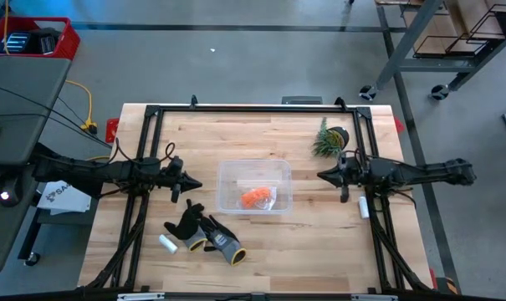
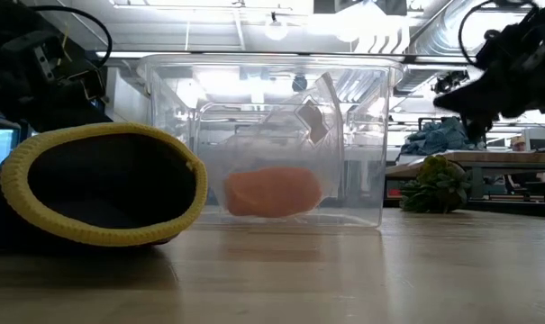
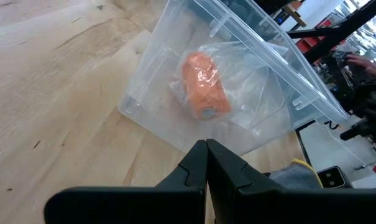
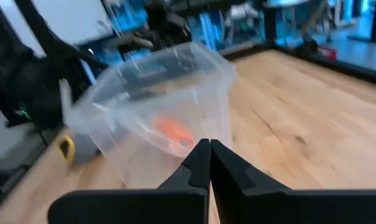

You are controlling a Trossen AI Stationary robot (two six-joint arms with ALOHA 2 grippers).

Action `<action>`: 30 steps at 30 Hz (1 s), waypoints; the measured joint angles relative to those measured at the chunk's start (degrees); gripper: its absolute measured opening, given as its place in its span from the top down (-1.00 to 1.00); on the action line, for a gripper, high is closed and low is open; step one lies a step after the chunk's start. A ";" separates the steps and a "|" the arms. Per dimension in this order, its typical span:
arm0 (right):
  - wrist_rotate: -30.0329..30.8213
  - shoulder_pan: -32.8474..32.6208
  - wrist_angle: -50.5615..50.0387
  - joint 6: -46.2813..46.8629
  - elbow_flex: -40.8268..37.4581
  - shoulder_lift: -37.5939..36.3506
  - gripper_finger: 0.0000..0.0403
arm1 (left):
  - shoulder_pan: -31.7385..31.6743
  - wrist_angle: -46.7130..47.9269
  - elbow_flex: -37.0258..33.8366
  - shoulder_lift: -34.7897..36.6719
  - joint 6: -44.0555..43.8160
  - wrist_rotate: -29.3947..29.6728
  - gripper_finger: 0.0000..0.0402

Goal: Roll bandage
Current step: Return to Home Position

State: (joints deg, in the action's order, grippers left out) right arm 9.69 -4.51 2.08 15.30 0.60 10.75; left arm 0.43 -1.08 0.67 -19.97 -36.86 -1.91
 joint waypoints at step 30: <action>-0.78 0.76 -0.39 -0.34 0.17 -7.33 1.00 | 0.35 0.49 -0.02 19.76 8.32 0.92 1.00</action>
State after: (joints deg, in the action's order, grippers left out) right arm 8.91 -3.75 1.69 14.96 0.78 3.42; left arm 0.78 -0.59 0.64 -0.21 -28.55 -0.99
